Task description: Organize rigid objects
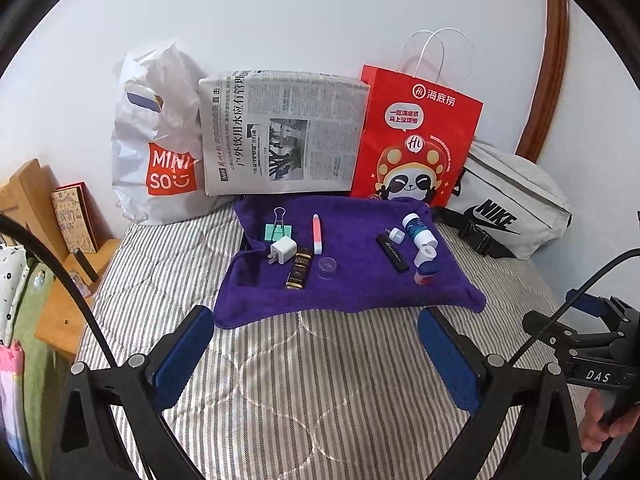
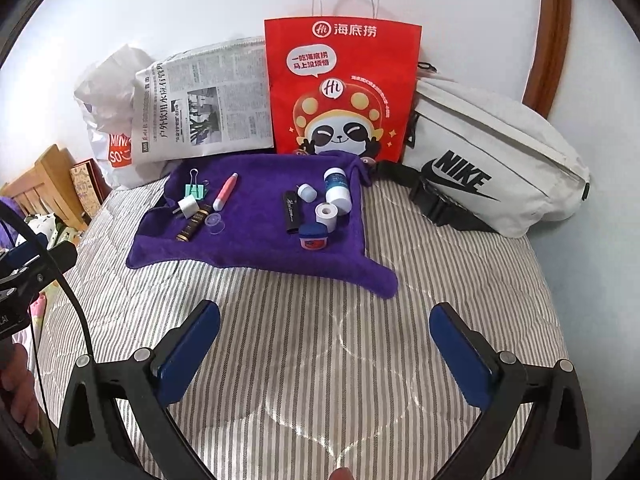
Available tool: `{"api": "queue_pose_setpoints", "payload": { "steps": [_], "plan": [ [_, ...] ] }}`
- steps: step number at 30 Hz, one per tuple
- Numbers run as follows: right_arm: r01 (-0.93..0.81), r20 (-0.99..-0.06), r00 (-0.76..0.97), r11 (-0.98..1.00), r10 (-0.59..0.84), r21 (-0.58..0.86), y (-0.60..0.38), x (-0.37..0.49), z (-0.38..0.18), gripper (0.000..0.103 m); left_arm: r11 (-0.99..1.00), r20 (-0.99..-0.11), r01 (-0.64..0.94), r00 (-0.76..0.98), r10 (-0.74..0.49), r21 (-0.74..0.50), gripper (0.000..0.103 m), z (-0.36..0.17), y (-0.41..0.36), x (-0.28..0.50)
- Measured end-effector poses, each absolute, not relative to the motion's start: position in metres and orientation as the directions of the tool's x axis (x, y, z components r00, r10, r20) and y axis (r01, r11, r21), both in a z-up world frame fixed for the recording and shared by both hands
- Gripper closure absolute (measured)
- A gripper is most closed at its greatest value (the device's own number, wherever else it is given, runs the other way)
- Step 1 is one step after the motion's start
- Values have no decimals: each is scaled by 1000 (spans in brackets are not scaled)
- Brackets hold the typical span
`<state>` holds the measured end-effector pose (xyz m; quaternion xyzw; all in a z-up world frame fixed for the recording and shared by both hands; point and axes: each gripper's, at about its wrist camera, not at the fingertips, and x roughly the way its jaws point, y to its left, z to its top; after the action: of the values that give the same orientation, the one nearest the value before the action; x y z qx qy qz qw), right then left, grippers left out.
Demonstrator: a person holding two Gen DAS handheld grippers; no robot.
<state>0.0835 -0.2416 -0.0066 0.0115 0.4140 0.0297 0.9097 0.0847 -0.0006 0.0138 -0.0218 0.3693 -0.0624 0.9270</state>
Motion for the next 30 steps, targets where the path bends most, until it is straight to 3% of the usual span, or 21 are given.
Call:
{"api": "queue_pose_setpoints", "payload": {
  "steps": [30],
  "plan": [
    [-34, -752, 657, 998, 58, 48, -247, 81, -5, 0, 989, -701, 124, 699, -141, -75, 0, 14, -9, 84]
  ]
}}
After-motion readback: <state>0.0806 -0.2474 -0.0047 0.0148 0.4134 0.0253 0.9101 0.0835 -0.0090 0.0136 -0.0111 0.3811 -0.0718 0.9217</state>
